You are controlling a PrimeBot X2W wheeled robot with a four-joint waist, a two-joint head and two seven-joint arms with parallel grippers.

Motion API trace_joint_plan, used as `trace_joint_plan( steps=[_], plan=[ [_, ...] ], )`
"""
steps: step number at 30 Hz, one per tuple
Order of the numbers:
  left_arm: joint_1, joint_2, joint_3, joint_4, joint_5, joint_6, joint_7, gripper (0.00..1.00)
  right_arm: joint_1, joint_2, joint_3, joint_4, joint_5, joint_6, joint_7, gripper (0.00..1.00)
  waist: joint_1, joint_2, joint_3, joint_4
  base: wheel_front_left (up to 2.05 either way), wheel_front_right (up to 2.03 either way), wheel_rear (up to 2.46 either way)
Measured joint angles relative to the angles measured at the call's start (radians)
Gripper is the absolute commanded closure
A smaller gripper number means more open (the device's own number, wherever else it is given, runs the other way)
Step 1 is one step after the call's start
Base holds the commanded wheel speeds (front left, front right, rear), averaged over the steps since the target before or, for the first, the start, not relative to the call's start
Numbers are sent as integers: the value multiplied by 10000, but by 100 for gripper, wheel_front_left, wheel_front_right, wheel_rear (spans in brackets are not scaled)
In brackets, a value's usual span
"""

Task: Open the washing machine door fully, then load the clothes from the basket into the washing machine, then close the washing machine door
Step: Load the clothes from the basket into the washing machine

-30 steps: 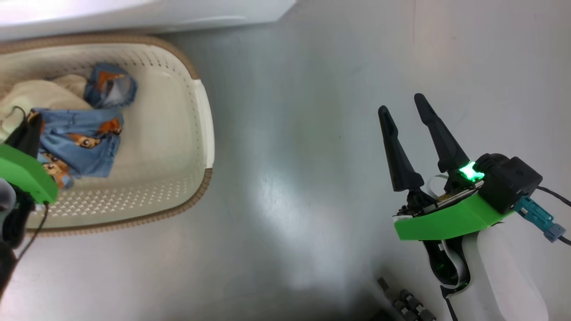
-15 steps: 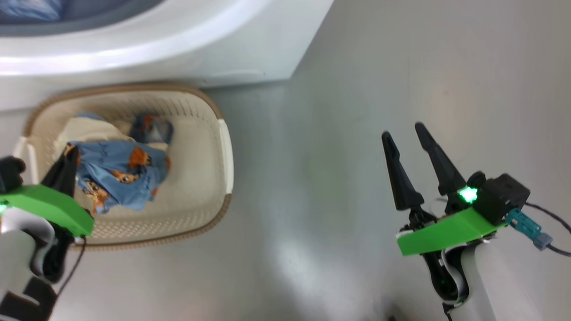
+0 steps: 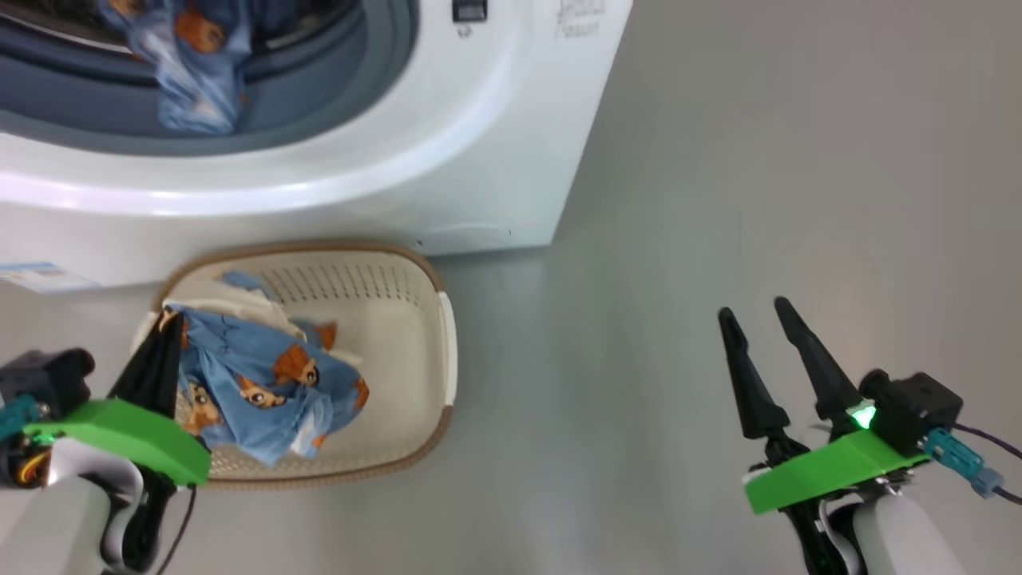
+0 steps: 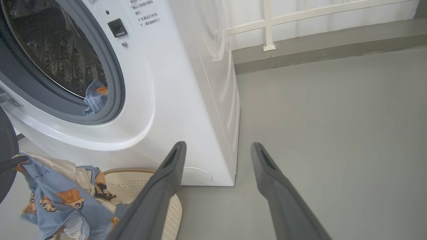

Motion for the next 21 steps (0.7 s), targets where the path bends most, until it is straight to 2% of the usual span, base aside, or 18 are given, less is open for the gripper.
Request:
trace_joint_plan(
  steps=[12,21],
  plan=[
    [2004,-395,1413,-2013,1104,0,-2,100,1073,-309,-516,-33,257,0,0,0,0,-1,-1530,434,0,0,0],
    [3417,-681,2318,-3223,1622,0,0,100,1644,-385,-709,-71,334,0,0,0,0,-1,-2214,655,0,0,0]
  ],
)
